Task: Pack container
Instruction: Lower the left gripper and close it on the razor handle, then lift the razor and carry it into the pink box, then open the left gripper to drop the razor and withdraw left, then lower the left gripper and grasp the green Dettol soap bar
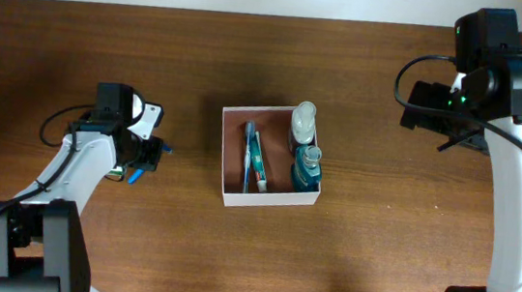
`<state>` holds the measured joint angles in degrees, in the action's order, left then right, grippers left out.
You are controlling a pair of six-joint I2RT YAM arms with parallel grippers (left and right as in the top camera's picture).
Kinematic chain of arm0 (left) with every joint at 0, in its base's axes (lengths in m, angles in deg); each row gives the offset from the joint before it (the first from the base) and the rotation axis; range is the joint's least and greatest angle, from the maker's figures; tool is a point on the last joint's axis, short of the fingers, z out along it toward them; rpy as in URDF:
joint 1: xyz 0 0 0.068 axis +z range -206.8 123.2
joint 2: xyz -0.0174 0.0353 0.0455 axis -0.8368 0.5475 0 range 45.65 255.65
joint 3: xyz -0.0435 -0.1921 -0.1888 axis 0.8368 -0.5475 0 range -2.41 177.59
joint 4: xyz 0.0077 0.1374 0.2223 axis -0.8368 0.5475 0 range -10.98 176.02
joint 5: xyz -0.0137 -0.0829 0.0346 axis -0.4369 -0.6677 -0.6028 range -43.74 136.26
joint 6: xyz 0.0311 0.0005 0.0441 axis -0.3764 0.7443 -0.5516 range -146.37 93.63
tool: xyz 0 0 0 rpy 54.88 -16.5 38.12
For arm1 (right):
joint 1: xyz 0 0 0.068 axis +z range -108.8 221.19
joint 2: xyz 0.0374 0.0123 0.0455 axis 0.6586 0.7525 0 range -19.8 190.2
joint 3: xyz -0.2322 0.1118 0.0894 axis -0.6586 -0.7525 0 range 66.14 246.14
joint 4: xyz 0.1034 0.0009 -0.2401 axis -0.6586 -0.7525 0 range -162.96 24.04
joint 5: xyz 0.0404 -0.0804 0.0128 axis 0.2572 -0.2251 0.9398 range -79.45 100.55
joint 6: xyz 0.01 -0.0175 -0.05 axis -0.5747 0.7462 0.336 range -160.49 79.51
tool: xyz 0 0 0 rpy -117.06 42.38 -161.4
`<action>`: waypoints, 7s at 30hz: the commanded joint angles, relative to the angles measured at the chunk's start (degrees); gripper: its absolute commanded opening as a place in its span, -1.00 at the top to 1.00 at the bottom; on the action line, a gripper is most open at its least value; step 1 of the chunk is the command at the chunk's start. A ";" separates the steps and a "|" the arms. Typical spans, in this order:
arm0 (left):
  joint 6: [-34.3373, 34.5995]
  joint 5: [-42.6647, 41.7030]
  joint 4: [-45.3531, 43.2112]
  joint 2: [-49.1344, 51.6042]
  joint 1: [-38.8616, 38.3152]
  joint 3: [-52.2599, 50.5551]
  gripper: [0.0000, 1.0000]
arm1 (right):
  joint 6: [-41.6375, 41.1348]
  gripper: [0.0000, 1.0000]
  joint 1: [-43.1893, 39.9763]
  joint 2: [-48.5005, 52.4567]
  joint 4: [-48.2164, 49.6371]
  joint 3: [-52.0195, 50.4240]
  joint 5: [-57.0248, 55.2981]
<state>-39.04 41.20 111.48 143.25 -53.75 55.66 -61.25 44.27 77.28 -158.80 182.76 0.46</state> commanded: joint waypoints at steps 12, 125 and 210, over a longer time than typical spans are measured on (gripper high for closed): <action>-1.20 0.52 -2.25 -0.81 0.39 -1.09 0.56 | -0.04 -0.97 -0.20 -0.07 0.04 0.39 -0.92; 44.39 3.85 -1.99 -1.64 -34.07 11.63 0.98 | -0.04 -0.97 -0.20 -0.07 0.04 0.39 -0.94; 16.17 10.25 15.28 3.30 8.00 13.11 -0.98 | -0.04 -0.96 -0.20 -0.07 0.04 0.39 -0.94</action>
<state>-19.56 54.80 127.35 143.42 -46.10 68.27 -61.27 44.27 77.28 -158.80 182.76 0.46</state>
